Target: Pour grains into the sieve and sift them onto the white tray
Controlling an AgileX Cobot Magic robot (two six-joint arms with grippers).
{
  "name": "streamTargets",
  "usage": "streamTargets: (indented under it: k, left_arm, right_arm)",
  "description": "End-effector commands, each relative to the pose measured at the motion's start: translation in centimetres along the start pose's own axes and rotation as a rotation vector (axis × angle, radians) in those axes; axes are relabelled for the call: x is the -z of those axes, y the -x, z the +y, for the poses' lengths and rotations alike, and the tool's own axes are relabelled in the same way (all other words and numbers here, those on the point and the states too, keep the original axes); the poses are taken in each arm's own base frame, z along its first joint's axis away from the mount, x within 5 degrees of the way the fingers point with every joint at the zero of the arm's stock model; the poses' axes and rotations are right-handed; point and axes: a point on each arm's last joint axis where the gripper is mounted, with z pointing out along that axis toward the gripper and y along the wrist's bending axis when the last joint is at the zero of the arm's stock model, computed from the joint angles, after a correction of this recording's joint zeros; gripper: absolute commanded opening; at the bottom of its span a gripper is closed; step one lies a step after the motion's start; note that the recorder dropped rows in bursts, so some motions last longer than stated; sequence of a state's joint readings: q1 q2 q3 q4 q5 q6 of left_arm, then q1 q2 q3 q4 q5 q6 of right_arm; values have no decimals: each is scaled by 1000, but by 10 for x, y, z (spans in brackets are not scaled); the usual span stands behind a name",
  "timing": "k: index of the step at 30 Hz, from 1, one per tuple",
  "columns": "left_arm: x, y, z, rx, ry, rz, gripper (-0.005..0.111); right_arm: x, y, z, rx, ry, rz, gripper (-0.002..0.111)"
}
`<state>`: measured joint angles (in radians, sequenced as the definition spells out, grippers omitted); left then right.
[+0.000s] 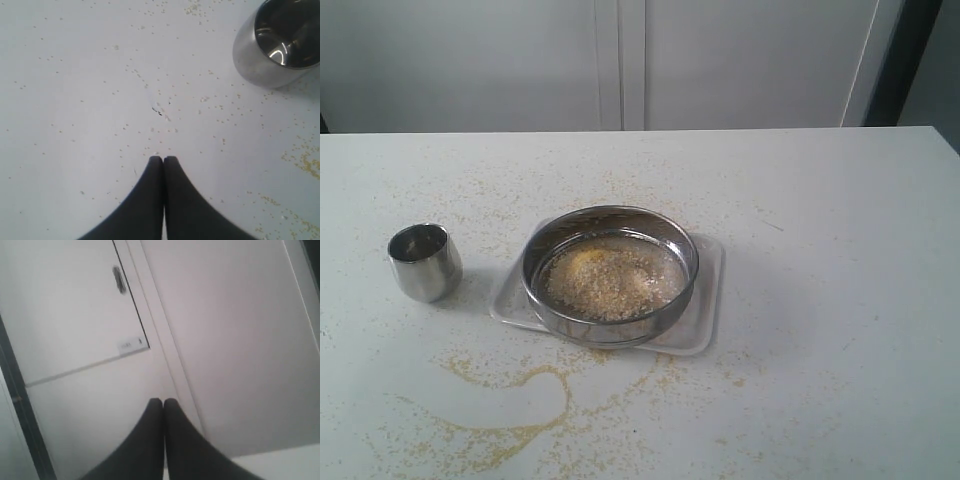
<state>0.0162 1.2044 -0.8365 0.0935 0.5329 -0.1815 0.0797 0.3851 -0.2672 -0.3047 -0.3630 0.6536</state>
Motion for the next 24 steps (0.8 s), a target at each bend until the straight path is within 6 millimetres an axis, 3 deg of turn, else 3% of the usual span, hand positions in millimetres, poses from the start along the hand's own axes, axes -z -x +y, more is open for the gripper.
streamTargets:
  k: [1, 8, 15, 19, 24]
  left_arm:
    - [2, -1, 1, 6, 1, 1, 0]
    - [2, -1, 1, 6, 1, 1, 0]
    - [2, -1, 1, 6, 1, 1, 0]
    - [2, -1, 1, 6, 1, 1, 0]
    - [2, -1, 1, 6, 1, 1, 0]
  right_arm:
    - [-36, -5, -8, 125, -83, 224, 0]
    - [-80, -20, -27, 204, -243, 512, 0]
    - [-102, -41, -36, 394, -330, 887, 0]
    - [-114, -50, -29, 429, -269, 1061, 0]
    - [-137, -66, -14, 306, -112, 1201, 0]
